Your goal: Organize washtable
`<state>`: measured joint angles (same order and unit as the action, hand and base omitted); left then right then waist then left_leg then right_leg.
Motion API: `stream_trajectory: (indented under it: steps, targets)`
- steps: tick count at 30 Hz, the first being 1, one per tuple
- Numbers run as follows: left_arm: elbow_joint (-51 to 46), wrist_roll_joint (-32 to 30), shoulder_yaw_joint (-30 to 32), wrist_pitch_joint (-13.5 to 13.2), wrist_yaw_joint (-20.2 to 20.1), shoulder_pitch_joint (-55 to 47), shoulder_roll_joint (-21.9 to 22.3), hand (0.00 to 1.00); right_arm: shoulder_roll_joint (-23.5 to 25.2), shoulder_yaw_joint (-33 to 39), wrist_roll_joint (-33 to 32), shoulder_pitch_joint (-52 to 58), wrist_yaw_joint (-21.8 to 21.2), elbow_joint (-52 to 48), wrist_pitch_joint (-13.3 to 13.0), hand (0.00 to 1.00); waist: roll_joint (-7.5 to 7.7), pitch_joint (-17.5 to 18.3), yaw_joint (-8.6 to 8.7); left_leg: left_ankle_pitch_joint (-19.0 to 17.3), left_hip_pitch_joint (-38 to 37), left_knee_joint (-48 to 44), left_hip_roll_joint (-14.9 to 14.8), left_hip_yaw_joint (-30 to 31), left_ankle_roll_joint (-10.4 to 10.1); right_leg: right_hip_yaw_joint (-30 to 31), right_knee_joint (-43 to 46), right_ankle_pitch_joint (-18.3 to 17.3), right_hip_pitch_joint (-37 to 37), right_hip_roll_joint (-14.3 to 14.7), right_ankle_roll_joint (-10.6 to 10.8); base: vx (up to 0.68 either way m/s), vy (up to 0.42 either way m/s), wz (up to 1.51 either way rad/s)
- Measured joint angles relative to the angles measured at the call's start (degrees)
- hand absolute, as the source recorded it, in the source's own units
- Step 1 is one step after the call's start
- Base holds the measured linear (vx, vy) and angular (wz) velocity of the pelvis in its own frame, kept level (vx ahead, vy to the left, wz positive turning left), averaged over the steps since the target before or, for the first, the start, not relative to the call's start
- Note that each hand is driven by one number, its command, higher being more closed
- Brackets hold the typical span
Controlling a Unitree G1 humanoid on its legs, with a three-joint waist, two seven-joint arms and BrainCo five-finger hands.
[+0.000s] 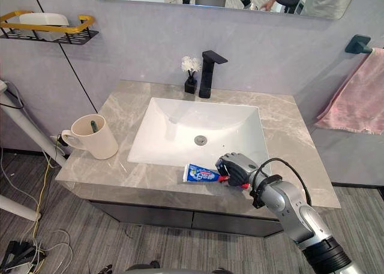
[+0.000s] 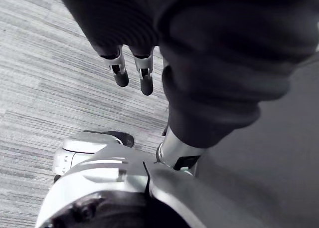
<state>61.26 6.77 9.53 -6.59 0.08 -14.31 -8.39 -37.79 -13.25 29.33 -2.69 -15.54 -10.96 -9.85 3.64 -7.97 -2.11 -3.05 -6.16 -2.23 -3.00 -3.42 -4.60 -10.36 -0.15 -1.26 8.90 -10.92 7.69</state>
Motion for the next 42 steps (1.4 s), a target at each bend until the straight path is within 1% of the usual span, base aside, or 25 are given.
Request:
stream_trajectory:
  steps: [1, 2, 3, 4, 6, 7, 9, 10, 11, 12, 13, 15, 16, 18, 19, 21, 22, 25, 26, 28, 30, 31, 33, 36, 42]
  targets:
    - [-0.50, 0.74, 3.78, 0.05, 0.03, -0.64, 0.28, 0.00, 0.90, 0.43, -0.20, 0.00, 0.42, -0.48, 0.00, 1.00, -0.07, -0.05, 0.03, 0.00, -0.01, 0.01, -0.02, 0.14, 0.00, -0.13, 0.00, 0.00, 0.12, 0.02, 0.00, 0.00, 0.000, 0.05]
    - [-1.05, 1.40, 5.82, 0.07, 0.12, -0.96, 0.27, 0.00, 1.30, 0.68, -0.22, 0.00, 0.45, -0.91, 0.00, 1.00, -0.14, -0.09, 0.02, 0.00, -0.02, 0.01, -0.04, 0.22, 0.00, -0.21, -0.02, -0.01, 0.20, 0.04, -0.01, -0.01, -0.005, 0.06]
    - [-2.82, 1.84, 10.04, 0.05, 0.47, -1.60, 0.21, 0.00, 1.69, 1.02, -0.29, -0.01, 0.52, -2.11, -0.06, 1.00, -0.25, -0.16, -0.01, 0.00, -0.06, 0.01, -0.07, 0.33, -0.01, -0.36, -0.07, -0.02, 0.37, 0.07, -0.01, -0.01, -0.006, 0.05]
    - [-4.09, 2.43, 11.99, 0.01, 0.84, -2.00, 0.17, 0.00, 1.79, 1.13, -0.44, -0.01, 0.53, -2.70, -0.10, 1.00, -0.29, -0.19, -0.03, -0.01, -0.11, 0.02, -0.06, 0.41, -0.02, -0.44, -0.09, -0.02, 0.48, 0.07, -0.02, -0.02, -0.009, 0.06]
    - [-13.63, 4.21, 20.53, -0.06, 2.05, -3.86, 0.17, 0.00, 2.73, 1.71, -1.29, 0.09, 0.53, -4.73, -0.60, 1.00, -0.36, -0.23, -0.32, -0.05, -0.28, 0.41, -0.04, 0.55, -0.06, -0.71, -0.05, -0.23, 0.61, 0.05, -0.09, -0.02, -0.008, 0.06]
    - [-17.01, 4.54, 22.37, -0.07, 2.62, -4.55, 0.20, 0.00, 3.04, 1.81, -1.82, 0.16, 0.53, -5.24, -0.60, 1.00, -0.35, -0.22, -0.40, -0.19, -0.28, 0.52, -0.03, 0.62, -0.27, -0.81, 0.00, -0.42, 0.61, 0.03, -0.24, -0.02, -0.010, 0.10]
    - [-33.62, 6.10, 28.40, -0.54, 4.36, -7.13, 0.16, 0.00, 4.68, 2.30, -2.56, 1.03, 0.53, -7.51, -0.95, 1.00, -0.23, -0.14, -0.50, -0.16, -0.29, 0.91, 0.03, 1.30, -0.33, -1.69, 0.38, -0.96, 0.71, -0.07, -0.49, 0.00, -0.012, 0.15]
    - [-37.87, 6.11, 29.59, -0.90, 4.86, -7.56, 0.16, 0.00, 5.17, 2.44, -2.83, 1.21, 0.53, -7.94, -0.95, 1.00, -0.19, -0.12, -0.54, -0.07, -0.29, 0.88, 0.04, 1.47, -0.23, -1.89, 0.47, -0.92, 0.80, -0.07, -0.36, 0.02, -0.012, 0.15]
    - [-45.61, 6.10, 31.67, -1.66, 5.58, -7.79, 0.17, 0.00, 6.37, 3.19, -3.06, 1.77, 0.58, -8.70, -0.97, 1.00, -0.22, -0.06, -0.90, 0.05, -0.27, 0.85, 0.08, 1.75, -0.10, -2.17, 0.57, -0.99, 0.92, -0.08, -0.36, 0.03, -0.007, 0.07]
    - [-52.16, 6.09, 33.01, -2.51, 6.28, -7.75, 0.17, 0.00, 7.59, 3.81, -3.53, 2.00, 0.61, -8.75, -0.93, 1.00, -0.39, 0.02, -1.77, 0.05, -0.24, 0.70, 0.08, 1.75, -0.08, -2.18, 0.58, -0.98, 0.93, -0.08, -0.36, 0.03, -0.005, 0.05]
    - [-55.21, 6.07, 33.43, -2.84, 6.53, -7.62, 0.26, 0.00, 8.21, 4.07, -3.64, 2.04, 0.62, -8.75, -0.79, 1.00, -0.52, 0.12, -1.86, 0.04, -0.14, 0.62, 0.10, 1.79, -0.08, -2.27, 0.57, -0.98, 0.93, -0.09, -0.36, 0.03, 0.001, 0.04]
    - [-66.53, 5.93, 33.62, -2.89, 7.52, -6.55, 1.21, 0.00, 11.25, 4.39, -4.02, 1.96, 0.86, -8.75, -0.04, 1.00, -0.86, 0.54, -2.00, 0.04, 0.23, 0.78, 0.17, 2.34, -0.07, -3.38, 0.52, -0.98, 1.02, -0.13, -0.36, 0.03, -0.003, 0.13]
    - [-69.41, 5.75, 33.40, -2.92, 7.77, -6.40, 1.71, 0.00, 12.32, 4.31, -4.02, 1.97, 0.89, -8.74, 0.24, 1.00, -0.90, 0.71, -1.96, 0.05, 0.31, 0.86, 0.17, 2.57, -0.07, -3.73, 0.51, -0.98, 1.08, -0.12, -0.36, 0.02, -0.007, 0.15]
    - [-76.77, 4.23, 31.77, -3.02, 7.96, -5.44, 2.95, 0.00, 15.19, 4.04, -4.02, 1.95, 1.68, -8.74, 0.99, 1.00, -1.15, 0.98, -2.00, 0.06, 0.31, 1.10, 0.18, 3.04, -0.07, -4.36, 0.50, -0.98, 1.38, -0.08, -0.36, 0.03, -0.006, 0.16]
    - [-81.90, 3.29, 29.01, -3.32, 8.39, -4.75, 3.71, 0.00, 17.05, 3.64, -4.00, 1.88, 2.41, -8.73, 1.63, 1.00, -1.36, 1.13, -2.11, 0.10, 0.31, 1.30, 0.22, 3.50, -0.06, -5.34, 0.50, -0.98, 1.76, -0.08, -0.37, 0.03, -0.006, 0.14]
    - [-88.12, 1.80, 25.31, -3.37, 8.78, -4.74, 4.85, 0.00, 18.98, 2.56, -3.97, 1.84, 3.02, -8.71, 2.08, 1.00, -1.45, 1.57, -2.23, 0.22, 0.40, 1.45, 0.22, 3.69, 0.12, -5.50, 0.50, -0.97, 1.74, -0.05, -0.38, 0.02, -0.001, 0.09]
    - [-91.81, 0.95, 22.92, -3.66, 8.77, -4.73, 5.86, 0.00, 20.57, 1.54, -3.93, 1.84, 3.03, -8.71, 2.79, 1.00, -1.53, 2.01, -2.22, 0.22, 0.49, 1.54, 0.22, 3.92, 0.12, -5.70, 0.51, -0.97, 1.74, -0.02, -0.38, 0.02, 0.003, 0.07]
    - [-97.52, 0.87, 18.63, -4.13, 8.80, -4.73, 7.43, 0.00, 23.68, -0.05, -3.91, 1.64, 3.15, -8.71, 3.76, 1.00, -1.76, 2.42, -2.17, 0.23, 0.47, 1.69, 0.21, 4.12, 0.14, -5.99, 0.53, -0.96, 1.80, 0.01, -0.39, 0.02, 0.001, 0.05]
    - [-99.76, 1.14, 16.11, -4.85, 8.80, -4.76, 8.10, 0.00, 24.79, -0.69, -3.89, 1.34, 3.52, -8.71, 4.06, 1.00, -1.82, 2.45, -2.20, 0.26, 0.50, 1.71, 0.21, 4.27, 0.17, -6.24, 0.57, -0.96, 1.84, 0.01, -0.39, 0.00, -0.002, 0.06]
    - [-102.41, 1.79, 12.02, -5.42, 8.73, -4.78, 8.42, 0.00, 26.13, -1.95, -3.88, 0.27, 4.73, -8.71, 4.19, 1.00, -1.94, 2.53, -2.17, 0.31, 0.49, 1.74, 0.21, 4.55, 0.21, -6.63, 0.73, -0.96, 1.95, 0.02, -0.40, -0.01, -0.004, 0.07]
    - [-104.66, 4.59, 7.70, -6.21, 7.98, -4.78, 8.39, 0.00, 27.36, -3.42, -3.89, -1.57, 5.89, -8.71, 4.20, 1.00, -2.17, 2.69, -2.13, 0.36, 0.47, 1.77, 0.21, 4.67, 0.26, -6.75, 0.82, -0.95, 1.98, 0.02, -0.40, -0.01, -0.002, 0.02]
    - [-105.01, 5.55, 6.71, -6.28, 7.61, -4.78, 8.38, 0.00, 27.67, -3.74, -3.89, -1.93, 6.30, -8.71, 4.20, 1.00, -2.29, 2.76, -2.12, 0.37, 0.47, 1.78, 0.21, 4.70, 0.27, -6.77, 0.84, -0.95, 1.99, 0.02, -0.40, 0.00, 0.000, 0.00]
    - [-106.16, 10.13, 2.07, -6.32, 6.70, -4.78, 8.34, 0.00, 28.67, -5.28, -3.90, -3.06, 7.93, -8.71, 4.25, 1.00, -2.75, 3.19, -2.10, 0.58, 0.45, 1.94, 0.22, 4.83, 0.35, -6.86, 0.92, -0.95, 1.99, 0.02, -0.40, -0.01, -0.003, 0.02]
    - [-106.28, 13.69, -3.03, -6.38, 5.42, -4.78, 8.13, 0.00, 29.01, -7.17, -3.91, -4.90, 9.17, -8.71, 4.32, 1.00, -3.03, 3.31, -2.01, 1.17, 0.34, 2.36, 0.22, 4.96, 0.32, -6.93, 0.92, -0.96, 2.00, 0.04, -0.40, -0.04, -0.012, 0.03]
    - [-106.16, 18.80, -13.46, -6.09, 4.70, -4.42, 6.66, 0.00, 29.64, -9.83, -3.82, -7.20, 11.02, -8.55, 5.07, 1.00, -3.05, 3.32, -1.88, 2.81, -0.50, 4.52, 0.22, 4.98, 0.29, -6.93, 0.91, -0.99, 1.85, 0.06, -0.44, -0.06, -0.015, 0.01]
